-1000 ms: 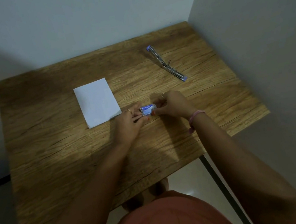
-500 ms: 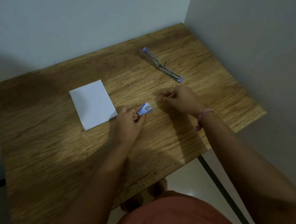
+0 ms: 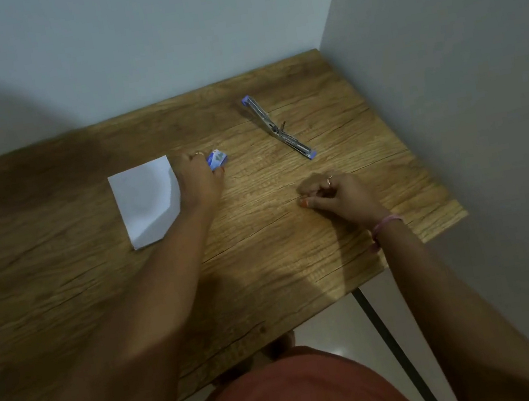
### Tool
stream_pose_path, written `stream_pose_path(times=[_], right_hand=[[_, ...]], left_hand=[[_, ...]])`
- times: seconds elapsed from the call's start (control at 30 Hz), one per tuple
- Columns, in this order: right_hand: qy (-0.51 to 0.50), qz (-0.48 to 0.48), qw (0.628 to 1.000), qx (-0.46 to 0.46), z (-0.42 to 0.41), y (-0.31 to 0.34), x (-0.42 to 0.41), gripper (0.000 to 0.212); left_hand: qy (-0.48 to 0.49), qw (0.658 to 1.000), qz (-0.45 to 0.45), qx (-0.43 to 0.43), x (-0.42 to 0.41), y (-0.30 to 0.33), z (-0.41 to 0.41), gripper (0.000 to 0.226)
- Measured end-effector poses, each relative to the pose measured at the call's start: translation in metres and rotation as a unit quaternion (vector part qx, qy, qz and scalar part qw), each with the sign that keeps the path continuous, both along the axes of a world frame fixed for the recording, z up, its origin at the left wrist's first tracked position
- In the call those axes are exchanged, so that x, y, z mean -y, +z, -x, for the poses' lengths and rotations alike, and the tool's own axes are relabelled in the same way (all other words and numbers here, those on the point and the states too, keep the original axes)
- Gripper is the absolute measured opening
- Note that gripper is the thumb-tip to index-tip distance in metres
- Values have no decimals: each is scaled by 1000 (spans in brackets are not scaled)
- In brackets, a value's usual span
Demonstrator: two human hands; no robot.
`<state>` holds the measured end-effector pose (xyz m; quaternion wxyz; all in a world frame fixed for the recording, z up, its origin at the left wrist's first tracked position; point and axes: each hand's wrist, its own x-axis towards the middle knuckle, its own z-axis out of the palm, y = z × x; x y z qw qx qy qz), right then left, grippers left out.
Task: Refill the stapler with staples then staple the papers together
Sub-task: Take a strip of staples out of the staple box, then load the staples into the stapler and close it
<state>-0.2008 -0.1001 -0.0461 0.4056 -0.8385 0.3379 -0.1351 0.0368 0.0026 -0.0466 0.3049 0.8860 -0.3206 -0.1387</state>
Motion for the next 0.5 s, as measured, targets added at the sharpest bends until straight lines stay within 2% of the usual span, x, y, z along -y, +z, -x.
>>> stream_pose_path(times=[0.13, 0.27, 0.37, 0.5], right_hand=[[29, 63, 998, 1, -2, -5, 1, 11], [34, 61, 997, 19, -3, -7, 5, 11], [-28, 9, 998, 59, -5, -6, 14, 12], [-185, -2, 978, 99, -6, -16, 24, 17]], left_hand=[[21, 1000, 0, -16, 6, 0, -2, 45], [5, 999, 32, 20, 22, 9, 8, 48], [-39, 994, 88, -54, 48, 14, 17, 43], [-31, 975, 113, -189, 79, 10, 25, 50]])
